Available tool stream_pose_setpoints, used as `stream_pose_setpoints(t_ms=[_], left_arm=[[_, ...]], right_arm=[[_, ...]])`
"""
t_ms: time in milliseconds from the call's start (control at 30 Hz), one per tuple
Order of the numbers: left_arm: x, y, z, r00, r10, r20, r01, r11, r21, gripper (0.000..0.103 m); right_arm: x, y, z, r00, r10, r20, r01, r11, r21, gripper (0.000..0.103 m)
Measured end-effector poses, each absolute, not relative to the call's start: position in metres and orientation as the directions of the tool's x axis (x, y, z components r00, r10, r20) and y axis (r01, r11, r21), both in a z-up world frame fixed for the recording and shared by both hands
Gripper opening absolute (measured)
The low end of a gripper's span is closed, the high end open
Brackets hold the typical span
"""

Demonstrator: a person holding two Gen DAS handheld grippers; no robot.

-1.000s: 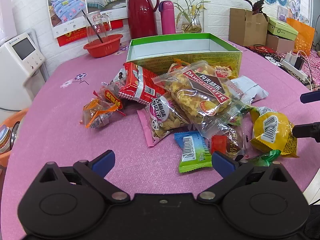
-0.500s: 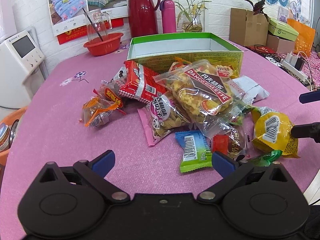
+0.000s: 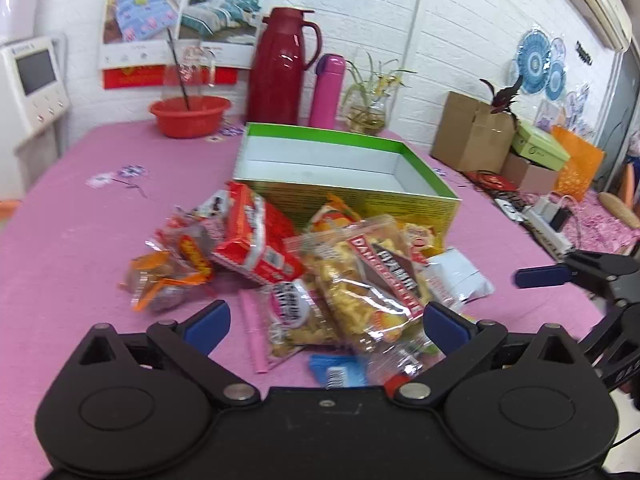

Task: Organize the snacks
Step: 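Grasp the Danco Galette snack bag with the left gripper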

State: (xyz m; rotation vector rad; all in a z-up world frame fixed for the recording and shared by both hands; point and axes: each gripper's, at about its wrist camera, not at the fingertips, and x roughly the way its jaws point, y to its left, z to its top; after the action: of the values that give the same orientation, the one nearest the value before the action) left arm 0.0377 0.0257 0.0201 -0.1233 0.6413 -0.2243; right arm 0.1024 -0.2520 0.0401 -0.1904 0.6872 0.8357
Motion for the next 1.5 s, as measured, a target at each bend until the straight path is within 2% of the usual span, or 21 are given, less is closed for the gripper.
stream_pose_setpoints(t_ms=[67, 200, 433, 500, 633, 667, 700, 800, 833, 967, 1433, 1500], left_arm=[[0.047, 0.023, 0.017, 0.766, -0.278, -0.580, 0.183, 0.959, -0.219, 0.094], [0.065, 0.026, 0.010, 0.730, -0.355, -0.584, 0.208, 0.930, -0.304, 0.077], [0.081, 0.025, 0.005, 0.685, -0.430, -0.588, 0.285, 0.901, -0.326, 0.072], [0.088, 0.026, 0.000, 0.667, -0.444, -0.598, 0.298, 0.895, -0.332, 0.065], [0.099, 0.031, -0.006, 0.644, -0.468, -0.605, 0.308, 0.883, -0.356, 0.059], [0.100, 0.032, -0.006, 0.641, -0.477, -0.602, 0.314, 0.878, -0.361, 0.055], [0.100, 0.033, -0.005, 0.637, -0.487, -0.598, 0.322, 0.873, -0.368, 0.047], [0.100, 0.035, -0.004, 0.629, -0.511, -0.586, 0.346, 0.859, -0.378, 0.033], [0.100, 0.037, -0.004, 0.626, -0.521, -0.581, 0.349, 0.853, -0.389, 0.034], [0.103, 0.042, -0.007, 0.623, -0.540, -0.566, 0.346, 0.839, -0.419, 0.045], [0.098, 0.077, 0.004, 0.668, -0.501, -0.550, 0.273, 0.853, -0.445, 0.042], [0.097, 0.084, 0.007, 0.672, -0.501, -0.545, 0.269, 0.851, -0.451, 0.035]], right_arm=[[0.106, -0.240, 0.037, 0.450, 0.629, -0.633, -0.765, 0.638, 0.091, 0.103], [0.114, -0.221, 0.031, 0.449, 0.612, -0.651, -0.776, 0.628, 0.055, 0.103], [0.125, -0.197, 0.025, 0.414, 0.612, -0.674, -0.797, 0.602, 0.057, 0.103], [0.126, -0.189, 0.023, 0.403, 0.612, -0.681, -0.806, 0.589, 0.053, 0.103], [0.132, -0.178, 0.021, 0.377, 0.614, -0.693, -0.813, 0.578, 0.069, 0.103], [0.133, -0.176, 0.020, 0.367, 0.612, -0.700, -0.812, 0.578, 0.080, 0.103], [0.135, -0.175, 0.020, 0.355, 0.613, -0.706, -0.811, 0.577, 0.093, 0.103], [0.138, -0.173, 0.017, 0.318, 0.622, -0.716, -0.812, 0.568, 0.133, 0.103], [0.138, -0.173, 0.016, 0.314, 0.624, -0.715, -0.813, 0.566, 0.137, 0.096], [0.136, -0.170, 0.015, 0.308, 0.623, -0.719, -0.810, 0.568, 0.145, 0.097], [0.137, -0.172, 0.022, 0.324, 0.622, -0.713, -0.790, 0.592, 0.158, 0.103], [0.135, -0.173, 0.023, 0.330, 0.621, -0.711, -0.793, 0.591, 0.149, 0.103]])
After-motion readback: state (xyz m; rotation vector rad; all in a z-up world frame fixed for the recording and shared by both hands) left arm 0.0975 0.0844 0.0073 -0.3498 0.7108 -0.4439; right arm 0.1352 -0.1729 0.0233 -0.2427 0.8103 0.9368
